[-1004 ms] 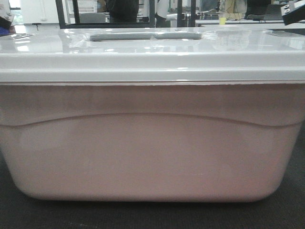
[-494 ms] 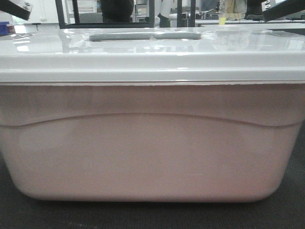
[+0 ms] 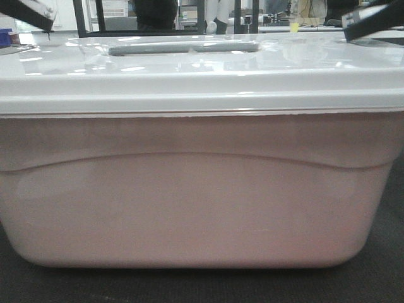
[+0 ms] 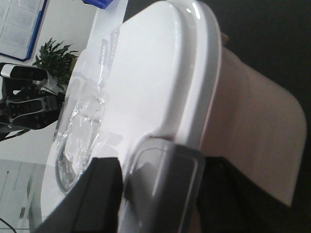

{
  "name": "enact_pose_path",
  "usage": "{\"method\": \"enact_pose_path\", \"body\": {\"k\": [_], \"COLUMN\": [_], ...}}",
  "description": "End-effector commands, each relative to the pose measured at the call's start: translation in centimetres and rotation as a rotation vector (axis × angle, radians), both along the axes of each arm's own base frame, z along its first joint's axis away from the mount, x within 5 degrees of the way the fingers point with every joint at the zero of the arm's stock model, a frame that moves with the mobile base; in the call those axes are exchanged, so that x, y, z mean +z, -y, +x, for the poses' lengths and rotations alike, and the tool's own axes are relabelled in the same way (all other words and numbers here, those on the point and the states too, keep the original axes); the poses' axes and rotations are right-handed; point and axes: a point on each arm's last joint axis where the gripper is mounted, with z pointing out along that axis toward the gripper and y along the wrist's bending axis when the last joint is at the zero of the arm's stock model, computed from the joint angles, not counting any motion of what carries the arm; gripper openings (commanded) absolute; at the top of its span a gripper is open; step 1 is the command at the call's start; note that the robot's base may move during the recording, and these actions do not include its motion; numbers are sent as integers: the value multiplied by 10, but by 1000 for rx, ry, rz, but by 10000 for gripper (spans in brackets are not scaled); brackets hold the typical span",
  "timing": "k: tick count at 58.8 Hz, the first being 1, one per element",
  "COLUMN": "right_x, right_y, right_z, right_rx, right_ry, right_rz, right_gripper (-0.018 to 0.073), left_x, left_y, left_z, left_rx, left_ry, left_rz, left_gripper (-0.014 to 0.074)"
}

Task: Grab white bin and place on right shelf
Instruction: 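Lift the pink bin off the table with both grippers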

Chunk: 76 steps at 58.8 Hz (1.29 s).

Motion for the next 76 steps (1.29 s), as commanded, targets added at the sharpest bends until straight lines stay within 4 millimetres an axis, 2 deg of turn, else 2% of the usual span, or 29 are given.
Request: {"method": "enact_pose_path", "body": {"k": [1,11,20,30,46,61,76], "right_x": [21,24,33,45,74,115,156], "right_y": [-7,-8,-9,-8,-12,-20,-23], "right_z": [-5,-6,-5,-5,-13,-27,-40], "right_rx": [77,85,67,23,-21,36,77], "right_ry": [72,81,112,161,278,391,519], "right_rz": [119,152,234,298,414,431,417], "right_gripper": [273,132,73,66,66,66,66], "left_x": [25,27,31,39,68,103,120], "left_y": [9,10,12,19,39,51,56], "left_z": [-12,-11,-10,-8,-4,-2,-3], "left_rx": [-113,-106,-89,-84,-133,-168,-185], "left_ry": [20,24,32,50,132,230,255], "left_rz": [-147,-167,-214,-283,-366,-452,-491], "left_gripper": [218,13,-131,-126,-126,-126,-126]}}
